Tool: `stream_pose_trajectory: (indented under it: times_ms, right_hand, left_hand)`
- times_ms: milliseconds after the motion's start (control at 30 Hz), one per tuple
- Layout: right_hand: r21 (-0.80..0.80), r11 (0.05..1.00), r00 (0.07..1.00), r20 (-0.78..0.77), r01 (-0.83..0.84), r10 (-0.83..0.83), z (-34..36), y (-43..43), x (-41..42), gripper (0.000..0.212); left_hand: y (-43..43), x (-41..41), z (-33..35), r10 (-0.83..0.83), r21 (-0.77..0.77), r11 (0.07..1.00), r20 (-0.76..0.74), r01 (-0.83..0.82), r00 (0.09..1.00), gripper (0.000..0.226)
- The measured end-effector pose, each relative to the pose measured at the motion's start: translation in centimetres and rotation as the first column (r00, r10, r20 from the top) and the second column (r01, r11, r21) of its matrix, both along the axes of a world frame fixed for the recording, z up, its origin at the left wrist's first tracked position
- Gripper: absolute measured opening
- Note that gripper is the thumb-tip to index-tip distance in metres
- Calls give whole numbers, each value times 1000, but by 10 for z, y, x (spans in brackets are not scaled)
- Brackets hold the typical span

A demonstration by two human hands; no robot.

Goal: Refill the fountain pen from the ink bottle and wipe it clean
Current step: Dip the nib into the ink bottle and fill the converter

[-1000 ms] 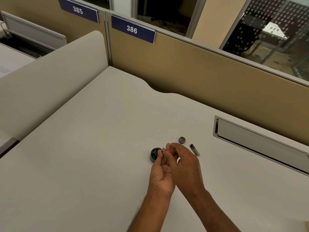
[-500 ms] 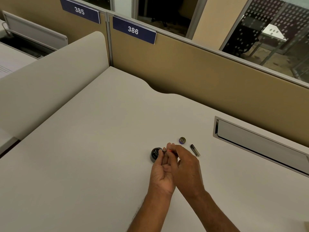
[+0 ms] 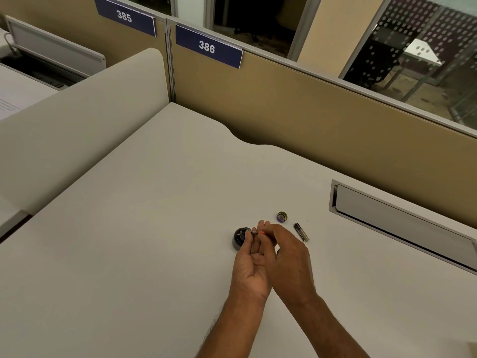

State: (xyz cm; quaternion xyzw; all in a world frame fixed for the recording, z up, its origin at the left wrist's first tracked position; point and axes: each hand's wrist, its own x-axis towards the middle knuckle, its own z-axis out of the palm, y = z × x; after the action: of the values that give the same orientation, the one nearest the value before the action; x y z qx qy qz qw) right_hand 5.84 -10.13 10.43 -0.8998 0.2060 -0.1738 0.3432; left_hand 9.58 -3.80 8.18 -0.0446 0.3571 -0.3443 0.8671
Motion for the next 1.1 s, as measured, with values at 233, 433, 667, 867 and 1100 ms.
stream_pose_trajectory:
  times_ms: [233, 433, 667, 867, 1100]
  right_hand:
    - [-18, 1000, 1000, 21, 10, -10, 0, 0, 3, 10]
    - [-9, 1000, 998, 56, 5, -5, -3, 0, 5, 10]
    - [4, 999, 999, 17, 35, -35, -4, -1, 8, 12]
    - [15, 1000, 1000, 19, -25, 24, -2, -3, 6, 12]
    - [68, 998, 1000, -2, 3, -2, -4, -3, 9, 7]
  left_hand:
    - [0, 1, 3, -38, -13, 999, 11, 38, 999, 42]
    - [-4, 1, -3, -32, 7, 999, -40, 32, 999, 41]
    - [-1, 0, 2, 1, -74, 997, 28, 2, 1000, 33]
    - [0, 1, 5, -20, -73, 997, 23, 22, 1000, 34]
    - [-1, 2, 5, -13, -64, 998, 5, 13, 1000, 29]
